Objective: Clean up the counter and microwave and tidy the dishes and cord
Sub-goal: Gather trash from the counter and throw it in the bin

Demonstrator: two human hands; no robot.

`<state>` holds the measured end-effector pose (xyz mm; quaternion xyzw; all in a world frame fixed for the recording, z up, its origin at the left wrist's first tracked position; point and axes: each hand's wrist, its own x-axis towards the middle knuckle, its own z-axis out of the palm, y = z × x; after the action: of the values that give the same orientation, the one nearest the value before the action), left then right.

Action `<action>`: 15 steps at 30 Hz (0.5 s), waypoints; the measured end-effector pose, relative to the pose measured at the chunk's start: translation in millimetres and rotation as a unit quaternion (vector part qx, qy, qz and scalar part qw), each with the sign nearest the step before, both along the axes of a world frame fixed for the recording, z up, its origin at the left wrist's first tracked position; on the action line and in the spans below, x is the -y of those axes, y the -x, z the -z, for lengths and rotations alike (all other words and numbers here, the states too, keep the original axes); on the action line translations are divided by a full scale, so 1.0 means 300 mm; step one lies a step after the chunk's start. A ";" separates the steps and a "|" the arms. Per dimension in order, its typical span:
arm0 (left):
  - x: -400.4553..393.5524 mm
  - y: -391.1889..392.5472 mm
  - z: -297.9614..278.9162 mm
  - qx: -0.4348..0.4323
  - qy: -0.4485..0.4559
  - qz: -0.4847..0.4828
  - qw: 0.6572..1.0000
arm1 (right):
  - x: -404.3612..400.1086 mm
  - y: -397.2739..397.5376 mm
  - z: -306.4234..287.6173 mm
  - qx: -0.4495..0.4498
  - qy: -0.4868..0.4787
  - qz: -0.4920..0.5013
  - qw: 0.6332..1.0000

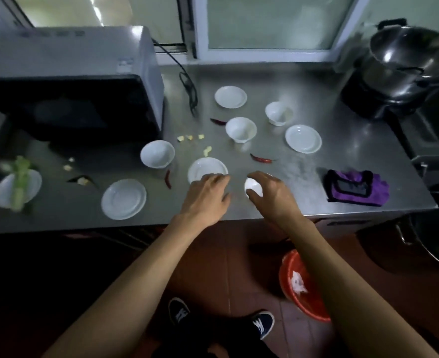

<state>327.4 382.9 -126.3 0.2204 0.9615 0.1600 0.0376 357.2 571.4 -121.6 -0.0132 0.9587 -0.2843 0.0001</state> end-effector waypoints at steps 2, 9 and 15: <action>0.117 0.021 -0.001 -0.002 -0.010 -0.015 1.000 | 0.109 0.033 -0.005 0.002 -0.009 -0.010 1.000; 0.513 0.064 0.002 -0.001 -0.046 -0.073 0.996 | 0.480 0.128 -0.002 0.022 -0.014 -0.031 0.999; 0.786 0.073 0.031 0.016 -0.051 -0.130 0.990 | 0.749 0.171 0.011 0.027 0.021 -0.056 0.998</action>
<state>305.5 147.1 -135.8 0.0929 0.9717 0.2162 0.0206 305.9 346.5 -124.8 -0.0593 0.9499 -0.3041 0.0413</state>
